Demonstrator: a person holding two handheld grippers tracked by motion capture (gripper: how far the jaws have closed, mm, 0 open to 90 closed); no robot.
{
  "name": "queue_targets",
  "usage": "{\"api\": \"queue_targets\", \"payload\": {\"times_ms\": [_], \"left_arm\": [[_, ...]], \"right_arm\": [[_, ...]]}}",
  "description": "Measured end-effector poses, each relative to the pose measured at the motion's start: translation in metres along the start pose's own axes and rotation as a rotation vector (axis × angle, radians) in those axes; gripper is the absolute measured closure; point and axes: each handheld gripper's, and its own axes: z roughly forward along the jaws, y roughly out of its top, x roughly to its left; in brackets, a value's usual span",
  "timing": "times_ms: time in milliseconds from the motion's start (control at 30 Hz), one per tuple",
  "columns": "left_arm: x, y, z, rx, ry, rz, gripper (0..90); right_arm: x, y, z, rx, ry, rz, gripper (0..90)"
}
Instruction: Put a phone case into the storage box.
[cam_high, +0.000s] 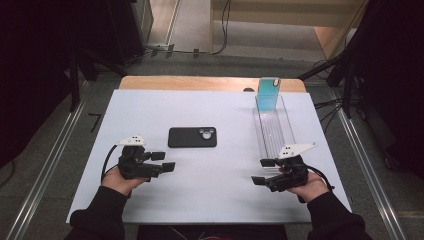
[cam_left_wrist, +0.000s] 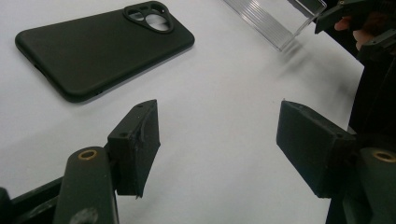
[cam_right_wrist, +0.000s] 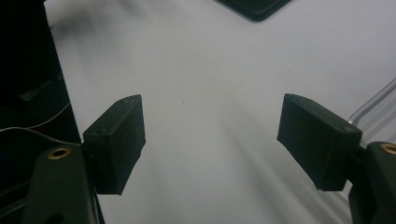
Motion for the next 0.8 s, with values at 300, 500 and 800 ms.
{"api": "queue_targets", "payload": {"times_ms": [300, 500, 800], "left_arm": [[0.016, 0.021, 0.004, -0.009, 0.042, -0.06, 27.5], [0.027, 0.035, 0.009, -0.006, 0.085, -0.081, 30.5], [0.046, 0.061, 0.018, 0.006, 0.124, -0.124, 34.3]], "right_arm": [[-0.001, -0.005, 0.0, 0.013, -0.016, -0.019, 21.3], [-0.002, -0.006, 0.001, 0.025, -0.001, -0.012, 21.3], [-0.002, -0.005, 0.001, 0.017, -0.004, -0.01, 21.3]]}}
